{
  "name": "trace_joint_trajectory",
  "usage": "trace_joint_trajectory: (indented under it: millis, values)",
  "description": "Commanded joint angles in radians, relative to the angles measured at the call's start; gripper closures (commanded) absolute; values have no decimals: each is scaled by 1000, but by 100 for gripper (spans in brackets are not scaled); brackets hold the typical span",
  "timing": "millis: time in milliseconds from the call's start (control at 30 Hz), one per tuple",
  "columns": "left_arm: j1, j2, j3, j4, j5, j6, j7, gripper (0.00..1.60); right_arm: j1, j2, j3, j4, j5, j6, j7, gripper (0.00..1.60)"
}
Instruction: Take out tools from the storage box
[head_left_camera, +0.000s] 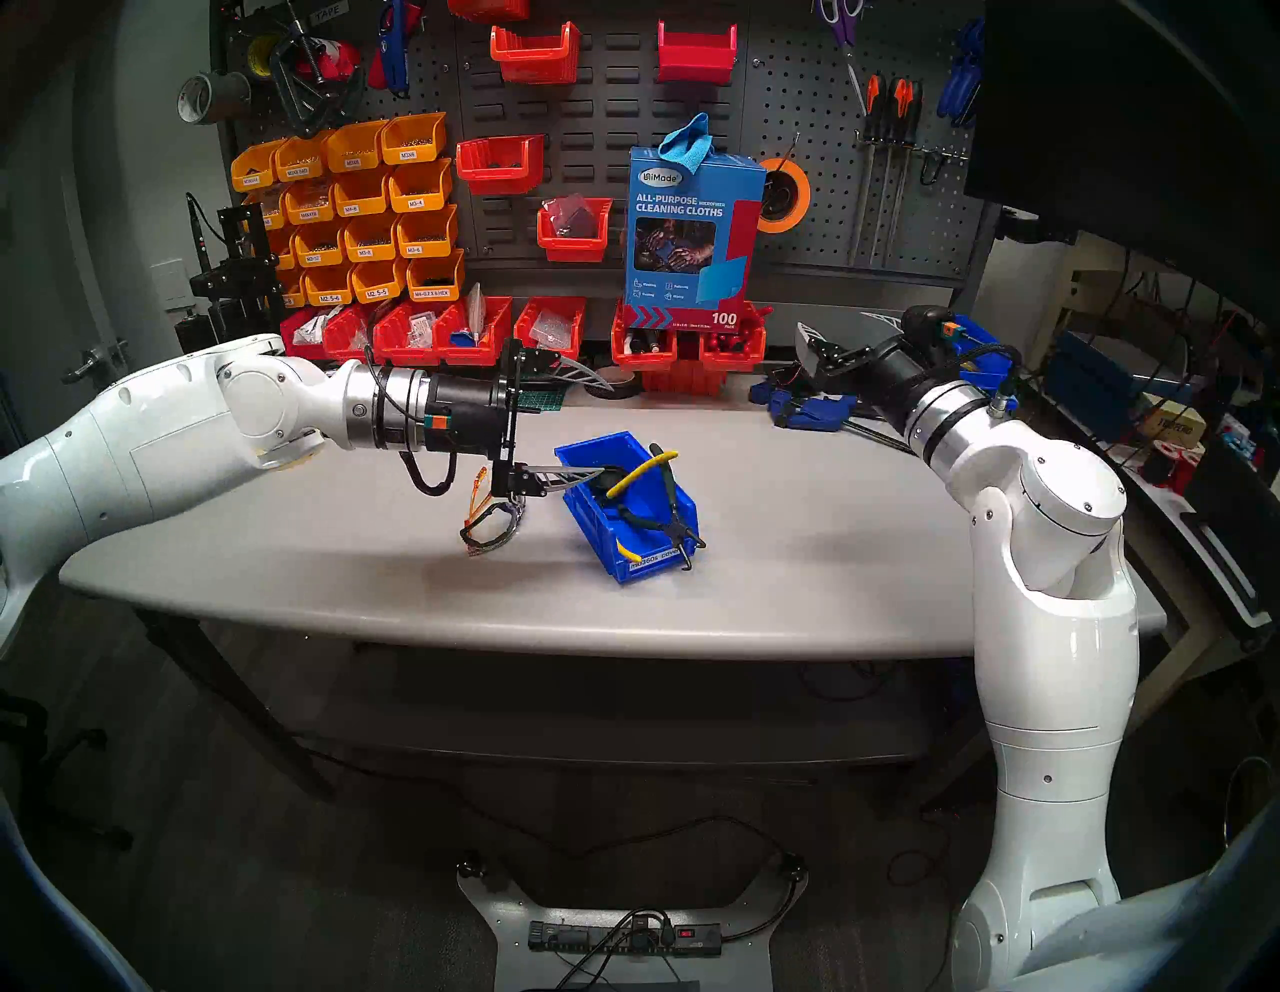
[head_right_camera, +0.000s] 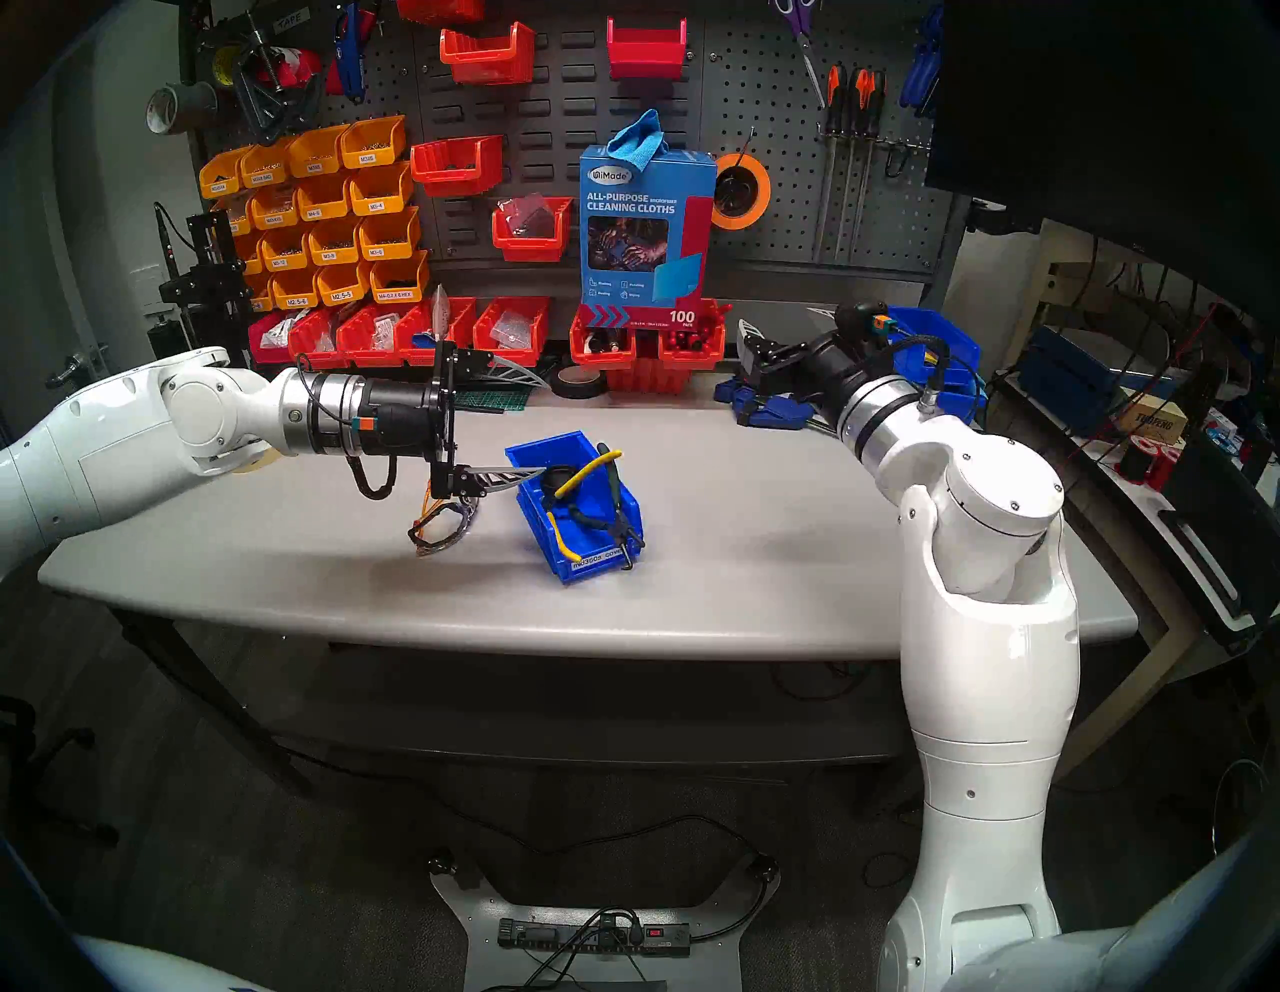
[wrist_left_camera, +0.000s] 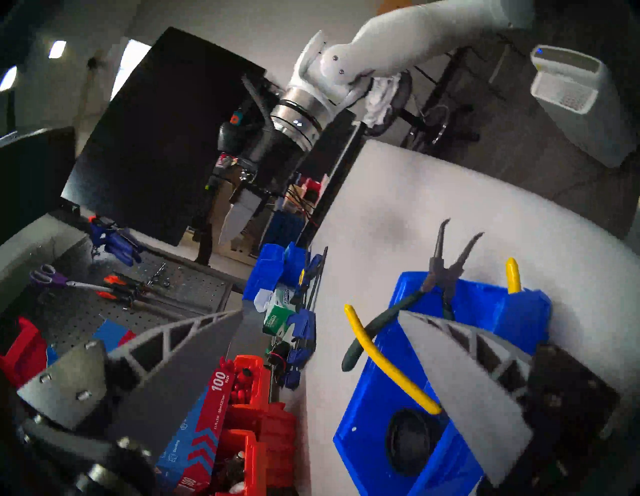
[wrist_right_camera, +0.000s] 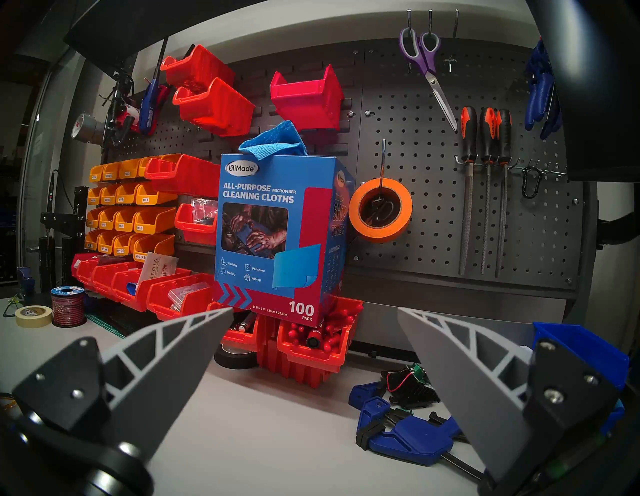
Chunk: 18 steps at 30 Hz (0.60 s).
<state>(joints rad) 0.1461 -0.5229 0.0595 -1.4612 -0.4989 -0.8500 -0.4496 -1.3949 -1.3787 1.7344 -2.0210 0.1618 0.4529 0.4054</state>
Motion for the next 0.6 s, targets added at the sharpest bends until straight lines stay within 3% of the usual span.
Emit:
trace_joint_trajectory:
  millis: [0,300,333,467,500,567]
  values:
    - [25,-4,1,-66,-242,104,39,0,13,0,-1,-11,1,-2,1,0]
    - [46,3,13,-145,-520,287,55,0,14,-4,1,-12,-3,-1,5,0]
    - [47,6,11,-158,-559,335,54,0,14,-5,1,-12,-4,-1,5,0]
    - [57,-2,27,-161,-644,369,58,0,14,-6,2,-12,-5,-1,6,0]
    - [56,-7,41,-166,-711,413,52,0,15,-7,2,-12,-6,0,7,0]
    - [54,-12,56,-167,-755,444,47,0,15,-8,3,-12,-7,0,8,0]
